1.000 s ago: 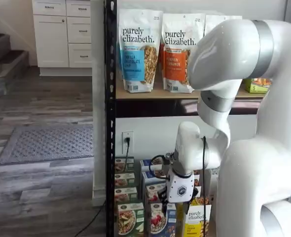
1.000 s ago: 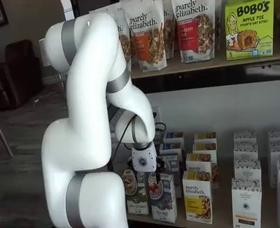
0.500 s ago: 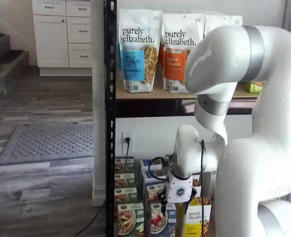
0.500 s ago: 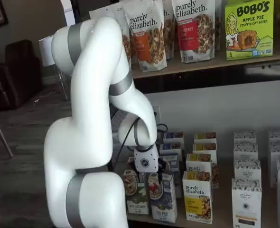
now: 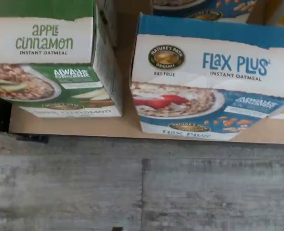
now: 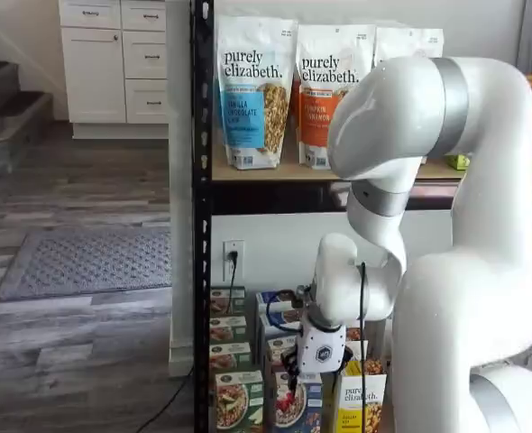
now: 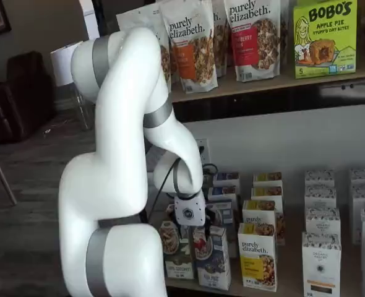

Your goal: Pick up the blue and white box that is on the bottom shelf, the second box from the left

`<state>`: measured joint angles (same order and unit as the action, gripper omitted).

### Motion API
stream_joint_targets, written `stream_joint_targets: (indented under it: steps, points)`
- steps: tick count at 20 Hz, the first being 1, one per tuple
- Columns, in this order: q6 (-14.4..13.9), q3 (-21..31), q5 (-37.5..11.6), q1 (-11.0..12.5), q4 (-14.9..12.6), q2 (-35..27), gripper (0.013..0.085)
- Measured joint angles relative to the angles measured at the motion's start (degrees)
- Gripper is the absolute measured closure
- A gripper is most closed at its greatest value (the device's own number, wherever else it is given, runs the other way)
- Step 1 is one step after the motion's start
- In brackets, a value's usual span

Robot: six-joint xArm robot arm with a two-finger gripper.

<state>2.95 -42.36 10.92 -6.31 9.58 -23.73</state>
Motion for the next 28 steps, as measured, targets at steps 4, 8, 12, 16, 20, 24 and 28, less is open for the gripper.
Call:
stream_joint_targets:
  steps: [4, 8, 12, 16, 20, 24, 28]
  points:
    - [-2.77, -1.99, -0.09, -0.41, -2.39, -2.0, 0.013]
    - [-4.24, -4.18, -0.15, -1.0, -3.35, -4.09, 0.013]
    - [-6.1, -6.26, -0.06, -1.29, -4.92, -6.14, 0.013]
    - [-5.96, -8.36, -0.01, -1.31, -4.74, -8.46, 0.013]
    - [-6.75, -9.67, -0.07, -0.81, -6.04, -10.05, 0.013]
    - [-8.21, -10.45, -0.71, -0.16, -8.19, -11.09, 0.013]
    - [-8.66, -11.33, -0.6, 0.38, -9.21, -11.76, 0.013]
